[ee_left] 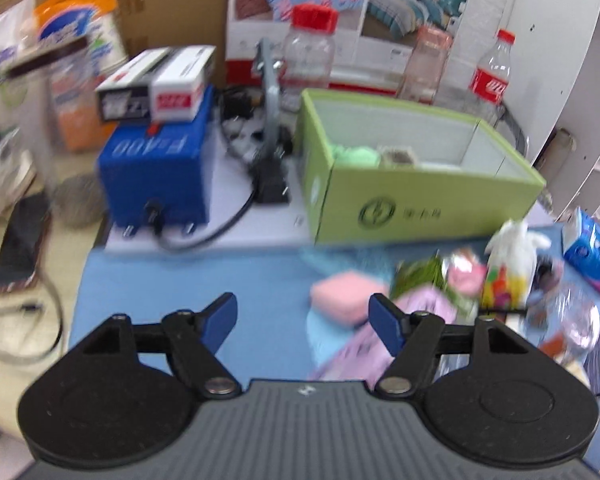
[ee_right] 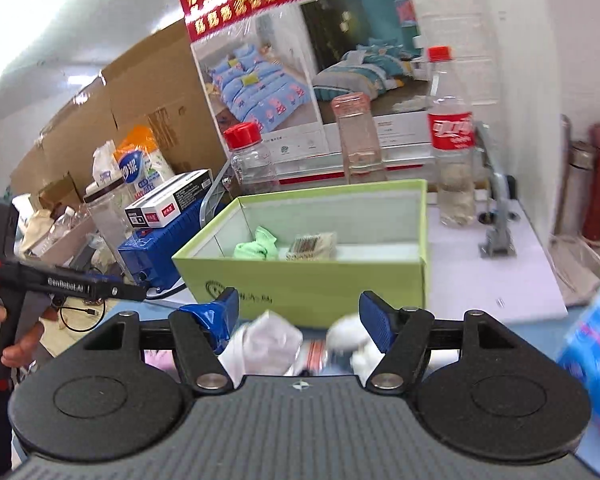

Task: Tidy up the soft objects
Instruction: 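Move the left tool down to the pink wet-wipes package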

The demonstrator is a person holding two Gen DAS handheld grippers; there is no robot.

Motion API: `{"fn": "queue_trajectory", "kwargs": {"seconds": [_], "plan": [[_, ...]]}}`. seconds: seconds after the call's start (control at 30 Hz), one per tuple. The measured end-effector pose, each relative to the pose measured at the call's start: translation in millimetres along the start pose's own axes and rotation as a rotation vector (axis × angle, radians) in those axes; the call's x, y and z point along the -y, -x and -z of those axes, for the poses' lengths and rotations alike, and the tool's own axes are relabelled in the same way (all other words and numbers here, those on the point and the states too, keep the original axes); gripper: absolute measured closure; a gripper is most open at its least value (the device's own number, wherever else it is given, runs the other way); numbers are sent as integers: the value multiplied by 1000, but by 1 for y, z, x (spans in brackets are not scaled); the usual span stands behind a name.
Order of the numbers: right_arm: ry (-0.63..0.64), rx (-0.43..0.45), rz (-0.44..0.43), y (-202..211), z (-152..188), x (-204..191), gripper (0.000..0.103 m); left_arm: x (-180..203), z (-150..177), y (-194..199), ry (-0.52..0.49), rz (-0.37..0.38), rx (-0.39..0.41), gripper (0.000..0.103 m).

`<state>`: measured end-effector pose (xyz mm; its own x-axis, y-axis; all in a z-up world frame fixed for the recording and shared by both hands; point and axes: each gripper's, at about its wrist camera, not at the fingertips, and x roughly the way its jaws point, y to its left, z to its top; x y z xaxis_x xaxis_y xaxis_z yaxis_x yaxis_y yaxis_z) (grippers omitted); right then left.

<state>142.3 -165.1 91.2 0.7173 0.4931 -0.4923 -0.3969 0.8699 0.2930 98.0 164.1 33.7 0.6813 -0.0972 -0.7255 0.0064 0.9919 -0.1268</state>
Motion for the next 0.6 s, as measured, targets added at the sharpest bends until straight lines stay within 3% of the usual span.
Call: {"fn": "queue_trajectory", "kwargs": {"seconds": [0.13,0.23,0.3,0.4,0.5,0.6], "plan": [[-101,80,49,37,42,3,50,0,32,24,-9,18,10,32],[-218,133,68,54,66,12,49,9,34,22,-42,82,8,31],[-297,162,66,59,76,20,49,15,32,12,-64,73,-22,31],[-350,173,67,61,79,24,49,11,32,0,-56,26,-32,29],[-326,187,78,68,76,19,49,-14,32,1,37,-28,-25,29],[-294,209,97,78,77,17,48,-43,34,3,108,-191,-13,28]]}}
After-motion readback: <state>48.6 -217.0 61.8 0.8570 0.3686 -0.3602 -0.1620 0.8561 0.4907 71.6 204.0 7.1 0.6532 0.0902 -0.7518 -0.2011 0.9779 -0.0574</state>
